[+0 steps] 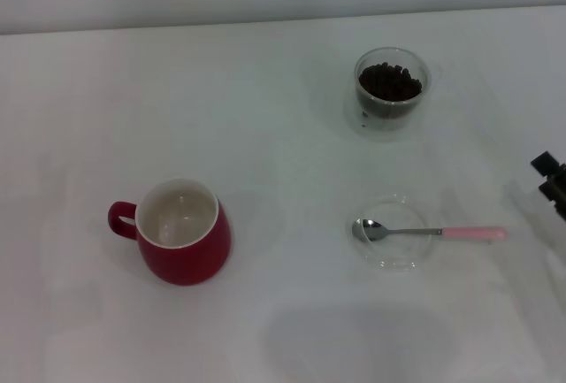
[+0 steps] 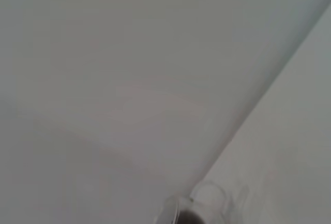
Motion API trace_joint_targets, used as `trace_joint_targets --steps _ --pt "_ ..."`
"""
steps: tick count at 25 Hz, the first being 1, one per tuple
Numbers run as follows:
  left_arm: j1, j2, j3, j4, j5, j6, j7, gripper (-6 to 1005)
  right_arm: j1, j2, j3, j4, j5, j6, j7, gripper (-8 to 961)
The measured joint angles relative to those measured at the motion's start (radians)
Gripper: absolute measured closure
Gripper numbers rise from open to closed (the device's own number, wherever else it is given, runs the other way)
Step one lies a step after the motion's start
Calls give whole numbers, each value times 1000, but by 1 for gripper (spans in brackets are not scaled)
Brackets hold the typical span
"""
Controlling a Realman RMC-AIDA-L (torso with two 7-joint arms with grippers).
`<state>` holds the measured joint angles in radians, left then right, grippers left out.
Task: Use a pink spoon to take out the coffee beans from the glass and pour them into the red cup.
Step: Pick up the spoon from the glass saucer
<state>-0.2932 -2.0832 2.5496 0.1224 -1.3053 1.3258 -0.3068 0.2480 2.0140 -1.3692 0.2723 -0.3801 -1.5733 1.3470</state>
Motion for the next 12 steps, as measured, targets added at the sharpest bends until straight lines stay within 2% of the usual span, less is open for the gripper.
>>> trace_joint_targets --steps 9,12 --pt "-18 0 1 3 0 -21 0 273 -1 -1 246 111 -260 -46 -72 119" --pt "-20 0 2 3 0 -22 0 273 -2 -2 287 129 -312 -42 -95 121"
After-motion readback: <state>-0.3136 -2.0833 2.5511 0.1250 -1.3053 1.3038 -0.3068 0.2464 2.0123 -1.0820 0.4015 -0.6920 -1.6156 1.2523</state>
